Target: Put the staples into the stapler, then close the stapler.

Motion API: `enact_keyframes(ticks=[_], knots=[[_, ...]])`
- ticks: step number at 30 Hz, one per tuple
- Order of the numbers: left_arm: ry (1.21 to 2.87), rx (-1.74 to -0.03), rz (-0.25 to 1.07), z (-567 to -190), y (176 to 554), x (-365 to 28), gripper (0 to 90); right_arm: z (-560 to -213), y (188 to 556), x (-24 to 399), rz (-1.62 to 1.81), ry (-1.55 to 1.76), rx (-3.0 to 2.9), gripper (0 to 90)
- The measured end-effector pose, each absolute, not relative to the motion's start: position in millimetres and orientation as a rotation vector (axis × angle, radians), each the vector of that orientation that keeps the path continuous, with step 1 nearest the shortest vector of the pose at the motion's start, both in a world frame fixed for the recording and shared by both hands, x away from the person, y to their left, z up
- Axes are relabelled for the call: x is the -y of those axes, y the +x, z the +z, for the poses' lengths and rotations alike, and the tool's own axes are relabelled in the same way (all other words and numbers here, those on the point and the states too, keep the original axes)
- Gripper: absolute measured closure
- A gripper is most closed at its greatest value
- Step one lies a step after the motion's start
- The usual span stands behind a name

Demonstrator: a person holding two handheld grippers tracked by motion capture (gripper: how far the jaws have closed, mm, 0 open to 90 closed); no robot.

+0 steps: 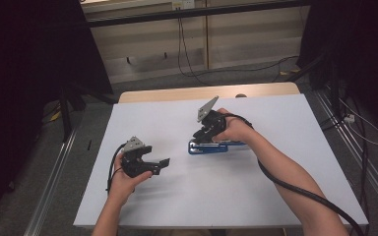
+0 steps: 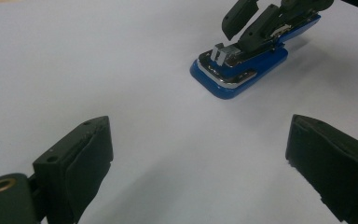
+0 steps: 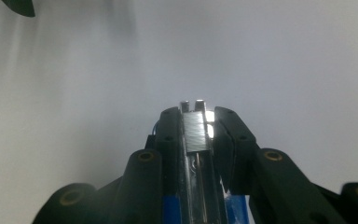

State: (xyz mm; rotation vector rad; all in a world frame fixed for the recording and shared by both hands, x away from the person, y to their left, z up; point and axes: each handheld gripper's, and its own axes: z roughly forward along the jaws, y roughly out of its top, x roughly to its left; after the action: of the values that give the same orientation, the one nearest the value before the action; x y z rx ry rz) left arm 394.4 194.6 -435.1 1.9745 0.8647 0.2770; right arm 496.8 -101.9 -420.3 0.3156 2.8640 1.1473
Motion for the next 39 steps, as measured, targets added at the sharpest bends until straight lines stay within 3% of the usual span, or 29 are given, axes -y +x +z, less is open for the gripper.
enact_keyframes(ticks=[21, 32, 35, 39], knots=[[1.989, -0.835, 0.257, -437, 393, -181, 7.5, -403, 463, 152, 1.226, 0.633, -2.695, 17.2], [1.977, -0.840, 0.249, -437, 394, -170, 8.4, -404, 439, 190, 1.197, 0.768, -2.612, 13.0], [1.974, -0.843, 0.242, -436, 395, -166, 11.9, -405, 431, 201, 1.177, 0.805, -2.574, 13.0], [1.975, -0.832, 0.228, -436, 397, -158, 23.8, -403, 419, 216, 1.199, 0.860, -2.513, 14.0]])
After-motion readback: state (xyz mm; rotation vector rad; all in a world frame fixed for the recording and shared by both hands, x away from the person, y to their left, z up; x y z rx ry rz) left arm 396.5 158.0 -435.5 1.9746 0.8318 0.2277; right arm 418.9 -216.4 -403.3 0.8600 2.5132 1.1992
